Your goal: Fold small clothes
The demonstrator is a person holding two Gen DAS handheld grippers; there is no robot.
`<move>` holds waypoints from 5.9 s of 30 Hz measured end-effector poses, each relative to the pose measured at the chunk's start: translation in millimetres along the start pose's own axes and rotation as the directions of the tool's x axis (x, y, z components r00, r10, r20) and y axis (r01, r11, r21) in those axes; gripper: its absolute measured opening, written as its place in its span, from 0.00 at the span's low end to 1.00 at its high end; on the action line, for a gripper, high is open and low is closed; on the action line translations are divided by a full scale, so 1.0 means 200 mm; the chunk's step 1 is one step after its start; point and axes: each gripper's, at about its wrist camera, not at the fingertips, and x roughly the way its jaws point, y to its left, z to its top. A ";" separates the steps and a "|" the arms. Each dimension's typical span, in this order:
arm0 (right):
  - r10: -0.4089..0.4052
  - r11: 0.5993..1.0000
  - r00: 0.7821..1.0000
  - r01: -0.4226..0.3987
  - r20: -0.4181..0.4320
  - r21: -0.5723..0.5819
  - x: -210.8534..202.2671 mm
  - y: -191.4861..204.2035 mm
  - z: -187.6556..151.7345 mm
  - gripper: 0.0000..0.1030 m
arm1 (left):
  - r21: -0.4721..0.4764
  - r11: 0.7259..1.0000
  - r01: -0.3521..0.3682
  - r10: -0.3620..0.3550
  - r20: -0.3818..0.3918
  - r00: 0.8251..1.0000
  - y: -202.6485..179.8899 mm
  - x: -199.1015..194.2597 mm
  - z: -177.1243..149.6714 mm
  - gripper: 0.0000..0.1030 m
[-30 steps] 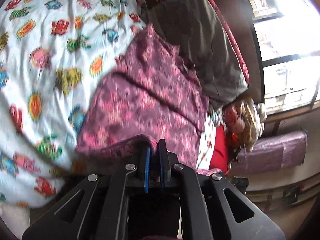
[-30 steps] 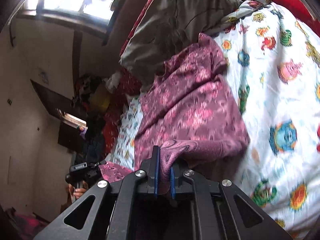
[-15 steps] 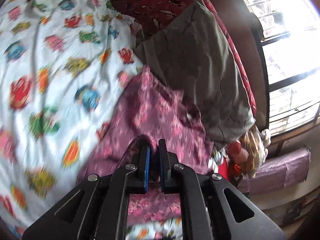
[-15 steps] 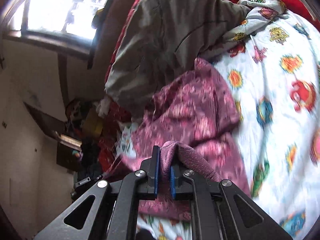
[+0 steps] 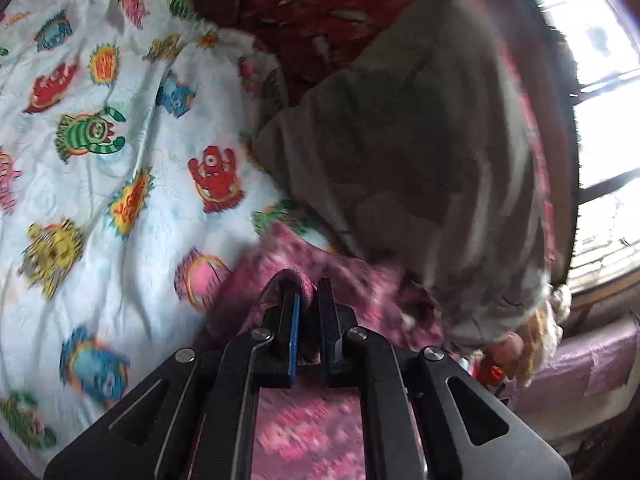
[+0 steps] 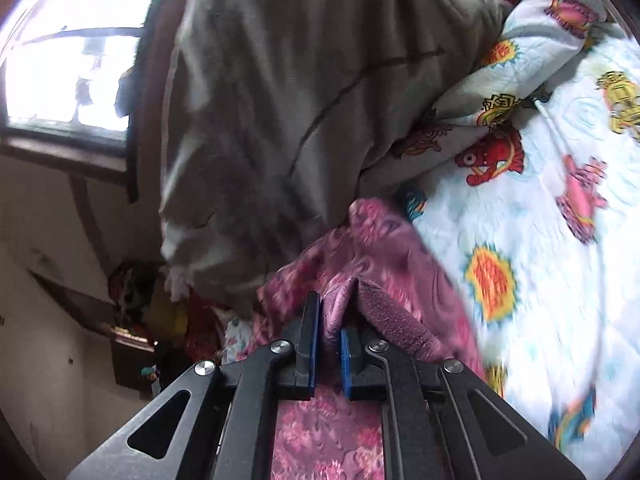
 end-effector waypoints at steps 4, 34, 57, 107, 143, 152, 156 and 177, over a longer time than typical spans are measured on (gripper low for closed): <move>-0.088 0.992 0.994 0.094 -0.070 0.090 0.13 -0.07 0.07 0.13 | -0.088 0.996 -0.033 0.026 -0.074 0.997 0.09 0.13 0.05 0.06; -0.456 0.865 0.886 0.464 0.089 -0.188 0.18 0.00 0.16 0.08 | 0.089 0.987 -0.135 0.141 -0.077 0.987 0.00 0.15 -0.06 0.32; -0.292 0.940 0.954 0.300 0.070 -0.163 -0.41 -0.14 -0.40 0.33 | 0.247 0.961 -0.126 0.154 -0.100 0.983 0.12 -0.23 -0.55 0.39; -0.578 0.546 0.770 0.611 0.270 -0.573 0.13 0.35 -0.66 0.88 | 0.499 0.720 -0.482 0.437 0.214 0.874 -0.11 -0.17 -0.64 0.58; -0.618 0.470 0.730 0.640 0.292 -0.608 0.00 0.63 -1.14 0.86 | 0.507 0.608 -0.612 0.609 0.196 0.768 0.08 -0.33 -0.83 0.66; -0.546 0.377 0.801 0.496 0.244 -0.782 0.24 0.84 -1.51 0.86 | 0.448 0.695 -0.562 0.572 0.130 0.810 0.22 -0.46 -0.74 0.66; -0.542 0.351 0.809 0.463 0.226 -0.814 0.31 0.88 -1.60 0.86 | 0.435 0.722 -0.538 0.554 0.103 0.826 0.26 -0.49 -0.71 0.66; -0.511 0.276 0.851 0.294 0.119 -0.915 0.61 1.02 -1.90 0.86 | 0.267 0.820 -0.506 0.517 0.033 0.855 0.46 -0.63 -0.61 0.66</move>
